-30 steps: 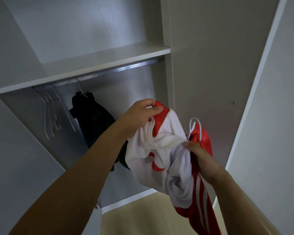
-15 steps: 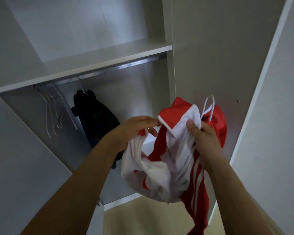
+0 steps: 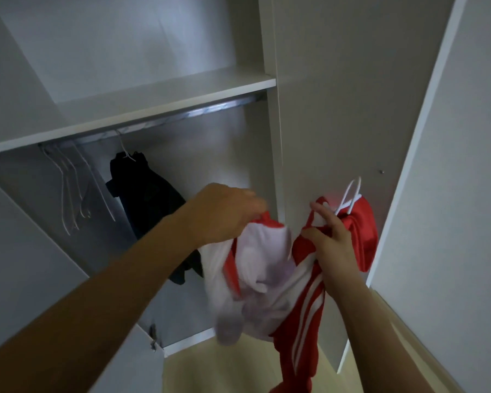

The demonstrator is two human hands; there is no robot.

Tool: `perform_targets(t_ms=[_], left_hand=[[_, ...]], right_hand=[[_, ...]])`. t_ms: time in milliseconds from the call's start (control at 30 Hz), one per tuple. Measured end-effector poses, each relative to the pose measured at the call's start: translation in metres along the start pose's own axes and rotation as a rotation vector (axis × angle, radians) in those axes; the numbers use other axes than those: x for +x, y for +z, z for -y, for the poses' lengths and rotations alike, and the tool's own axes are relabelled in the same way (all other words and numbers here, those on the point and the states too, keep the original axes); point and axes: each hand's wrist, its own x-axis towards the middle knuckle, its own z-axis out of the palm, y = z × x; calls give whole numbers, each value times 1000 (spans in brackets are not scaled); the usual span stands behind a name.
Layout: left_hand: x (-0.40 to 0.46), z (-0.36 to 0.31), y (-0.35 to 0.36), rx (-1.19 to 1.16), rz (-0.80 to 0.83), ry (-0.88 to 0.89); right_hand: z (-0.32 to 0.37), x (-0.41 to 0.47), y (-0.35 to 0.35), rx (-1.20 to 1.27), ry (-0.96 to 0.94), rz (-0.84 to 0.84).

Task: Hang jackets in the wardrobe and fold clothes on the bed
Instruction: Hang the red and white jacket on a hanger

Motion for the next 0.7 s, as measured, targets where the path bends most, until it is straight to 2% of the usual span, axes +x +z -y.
perform_targets(t_ms=[67,200,300,400,467,500,567,700], left_hand=[[-5,-5,-11,50,41,172],[-5,-5,-17,81,1,225],[-9,-7,-11,-215,-64,7],[-19,-13,1,-701,-132,-323],[-24,-19,7,-1047,-183,-485],[-26,-20,10,-1148,-214,-550],[-30,-22,14,-1219,-271,-646],[-38,-23,20,-1226,-333,-639]], right_hand=[[4,-4,-3,-68,-60,102],[10,-14,10,-218,-102,393],[11,-16,19,-291,-131,354],[9,-14,20,-262,-149,332],[12,-17,22,-245,-192,336],[12,-17,24,-225,-214,341],[13,-19,26,-224,-243,350],[13,-18,26,-279,-264,332]])
